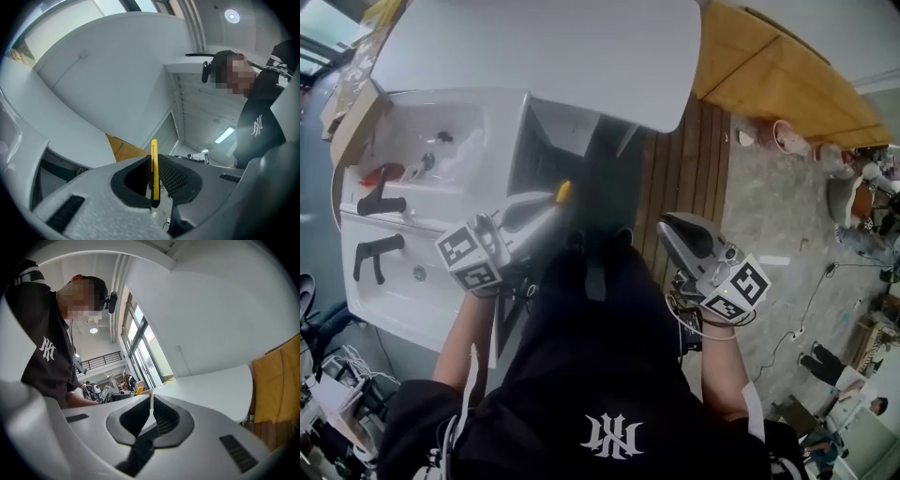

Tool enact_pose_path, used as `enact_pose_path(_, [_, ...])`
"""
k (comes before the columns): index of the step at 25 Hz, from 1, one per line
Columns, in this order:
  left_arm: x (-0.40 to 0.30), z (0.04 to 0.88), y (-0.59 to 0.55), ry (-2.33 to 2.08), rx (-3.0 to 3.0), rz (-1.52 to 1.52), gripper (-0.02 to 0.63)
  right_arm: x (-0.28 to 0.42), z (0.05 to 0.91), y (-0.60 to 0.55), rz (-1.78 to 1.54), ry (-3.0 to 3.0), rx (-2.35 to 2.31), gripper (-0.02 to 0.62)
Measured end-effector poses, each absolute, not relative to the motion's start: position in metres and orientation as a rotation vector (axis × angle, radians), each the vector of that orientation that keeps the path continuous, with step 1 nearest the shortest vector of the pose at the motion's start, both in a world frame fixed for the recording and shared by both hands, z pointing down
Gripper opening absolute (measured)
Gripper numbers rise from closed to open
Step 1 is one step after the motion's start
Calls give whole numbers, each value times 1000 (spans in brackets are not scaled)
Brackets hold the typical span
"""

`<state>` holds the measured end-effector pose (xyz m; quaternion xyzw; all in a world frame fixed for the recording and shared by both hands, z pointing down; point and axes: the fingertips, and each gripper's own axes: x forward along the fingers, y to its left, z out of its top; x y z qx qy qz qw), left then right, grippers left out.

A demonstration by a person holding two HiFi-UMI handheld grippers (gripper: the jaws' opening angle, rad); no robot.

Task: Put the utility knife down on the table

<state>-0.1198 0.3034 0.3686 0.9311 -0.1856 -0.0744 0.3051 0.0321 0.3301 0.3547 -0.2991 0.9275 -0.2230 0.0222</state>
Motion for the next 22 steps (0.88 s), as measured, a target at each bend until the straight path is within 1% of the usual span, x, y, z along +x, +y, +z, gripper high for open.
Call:
enact_pose_path(3, [-103,370,278,-517,2431,-241,43,48,363,299,-645,2922,-894,6])
enact_pose_path(9, [-61,384,227,-601,2410,-184,43,95,363,230,-612,2938,-842,6])
enact_pose_path(15, [5,319,165,-691,2514,-204,43,159,333,170,-575,2870,-713,6])
enact_pose_path(18, [6,302,148,-782,2538,-209,43,172,329,145,-552,2861,-645,6])
enact_pose_path(22, [-15,310,142,-865,2523,-154,43,164,330,121,-543,2853,-595,6])
